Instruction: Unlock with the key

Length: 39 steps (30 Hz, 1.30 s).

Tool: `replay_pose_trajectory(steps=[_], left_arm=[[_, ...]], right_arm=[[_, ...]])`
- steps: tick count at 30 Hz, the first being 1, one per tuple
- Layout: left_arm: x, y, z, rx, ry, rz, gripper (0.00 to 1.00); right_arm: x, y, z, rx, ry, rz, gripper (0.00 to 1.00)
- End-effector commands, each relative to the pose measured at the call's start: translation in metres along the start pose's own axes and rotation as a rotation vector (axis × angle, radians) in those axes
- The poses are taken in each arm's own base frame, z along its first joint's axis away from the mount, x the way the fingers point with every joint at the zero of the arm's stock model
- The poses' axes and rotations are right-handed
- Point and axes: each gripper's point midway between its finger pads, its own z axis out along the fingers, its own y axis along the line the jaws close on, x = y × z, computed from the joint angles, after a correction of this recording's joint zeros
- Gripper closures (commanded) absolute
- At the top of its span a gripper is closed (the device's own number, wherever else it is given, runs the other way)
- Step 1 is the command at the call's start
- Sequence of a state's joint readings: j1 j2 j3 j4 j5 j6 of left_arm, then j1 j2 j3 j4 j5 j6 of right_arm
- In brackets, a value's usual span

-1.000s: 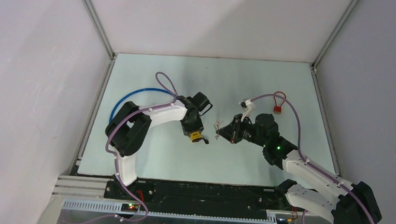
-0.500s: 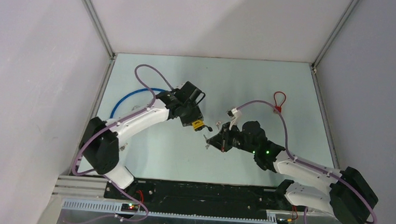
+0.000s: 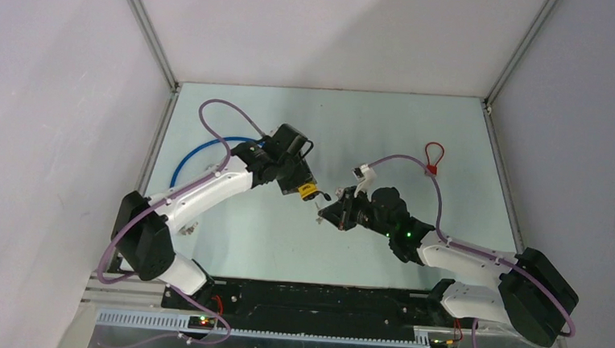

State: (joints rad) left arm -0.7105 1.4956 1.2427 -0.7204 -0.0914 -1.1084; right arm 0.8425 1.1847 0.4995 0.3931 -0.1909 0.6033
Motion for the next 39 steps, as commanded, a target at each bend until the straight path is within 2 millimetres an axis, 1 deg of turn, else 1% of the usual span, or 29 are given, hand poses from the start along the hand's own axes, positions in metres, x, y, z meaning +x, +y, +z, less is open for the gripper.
replay_pose_trajectory(steps=[1,9,21,39], left_arm=[[-0.009,-0.028,-0.026,0.116,-0.024,-0.036,1.0],[-0.006,-0.035,-0.031,0.153,-0.02,-0.039,1.0],[-0.002,-0.041,-0.033,0.193,-0.012,-0.043,1.0],[0.004,-0.046,-0.036,0.225,-0.029,0.006,1.0]], right_arm=[[-0.022,0.011,0.002,-0.035,-0.092,0.008,1.0],[-0.026,0.015,0.004,-0.055,-0.104,0.019,1.0],[-0.03,0.013,0.006,-0.064,-0.11,0.053,1.0],[-0.045,0.013,-0.003,-0.072,-0.141,0.094,1.0]])
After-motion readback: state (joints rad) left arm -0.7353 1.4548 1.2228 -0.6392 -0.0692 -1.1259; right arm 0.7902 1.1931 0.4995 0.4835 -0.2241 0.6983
